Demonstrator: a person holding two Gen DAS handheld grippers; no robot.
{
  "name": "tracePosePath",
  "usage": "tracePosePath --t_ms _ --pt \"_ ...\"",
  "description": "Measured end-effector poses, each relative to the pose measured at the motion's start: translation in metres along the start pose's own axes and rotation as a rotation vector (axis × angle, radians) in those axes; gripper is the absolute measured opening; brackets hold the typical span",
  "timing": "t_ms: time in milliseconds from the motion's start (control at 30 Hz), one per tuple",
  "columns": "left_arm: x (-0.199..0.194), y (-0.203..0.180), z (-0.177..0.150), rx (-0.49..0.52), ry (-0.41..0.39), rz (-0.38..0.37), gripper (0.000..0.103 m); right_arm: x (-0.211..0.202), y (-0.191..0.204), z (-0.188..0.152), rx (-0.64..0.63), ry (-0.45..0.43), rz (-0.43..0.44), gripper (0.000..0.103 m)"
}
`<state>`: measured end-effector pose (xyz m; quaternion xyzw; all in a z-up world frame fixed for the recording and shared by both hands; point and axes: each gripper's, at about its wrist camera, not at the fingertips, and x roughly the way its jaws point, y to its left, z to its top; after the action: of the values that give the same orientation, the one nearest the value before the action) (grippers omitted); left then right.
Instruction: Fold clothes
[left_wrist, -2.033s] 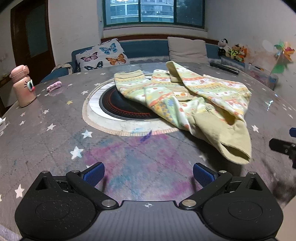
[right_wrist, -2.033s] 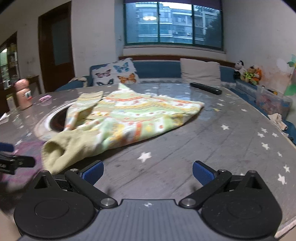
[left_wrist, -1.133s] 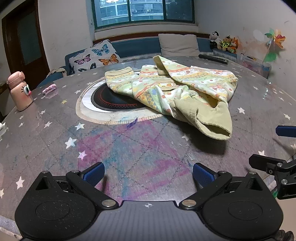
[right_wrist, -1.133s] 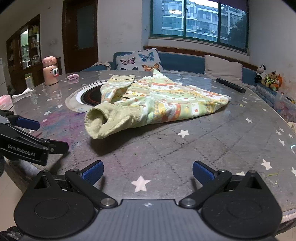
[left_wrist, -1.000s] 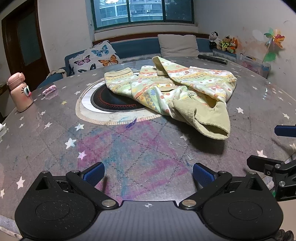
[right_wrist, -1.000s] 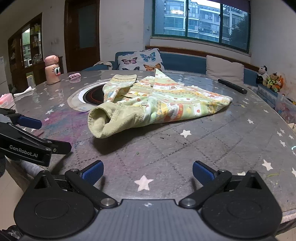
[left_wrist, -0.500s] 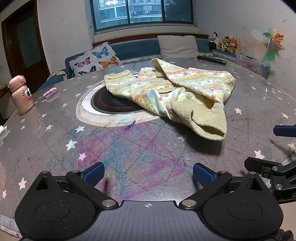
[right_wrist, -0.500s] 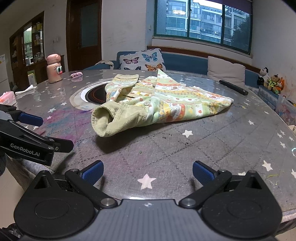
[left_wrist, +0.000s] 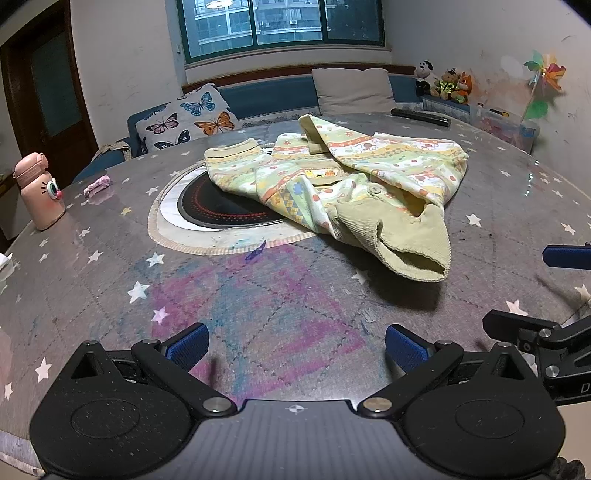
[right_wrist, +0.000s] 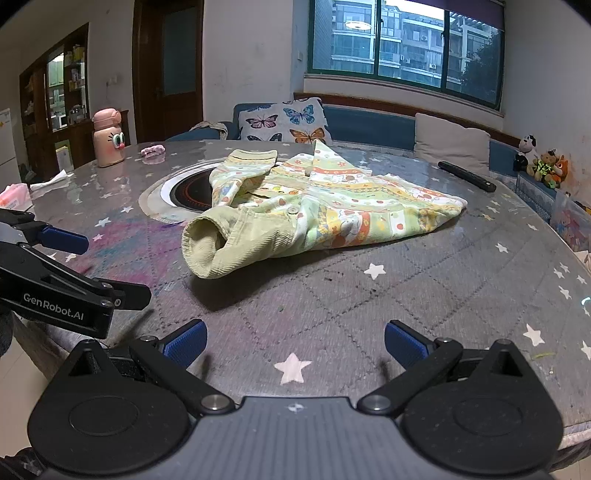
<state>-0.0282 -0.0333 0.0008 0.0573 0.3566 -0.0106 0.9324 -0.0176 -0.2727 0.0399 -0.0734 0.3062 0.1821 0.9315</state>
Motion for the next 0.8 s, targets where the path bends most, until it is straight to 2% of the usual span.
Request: tracePosePath --t_ms 800 --pt "0.011 0.001 0.015 0.008 0.003 -0.01 0.103 0.013 0.002 0.017 -0.022 0.004 0.017 0.103"
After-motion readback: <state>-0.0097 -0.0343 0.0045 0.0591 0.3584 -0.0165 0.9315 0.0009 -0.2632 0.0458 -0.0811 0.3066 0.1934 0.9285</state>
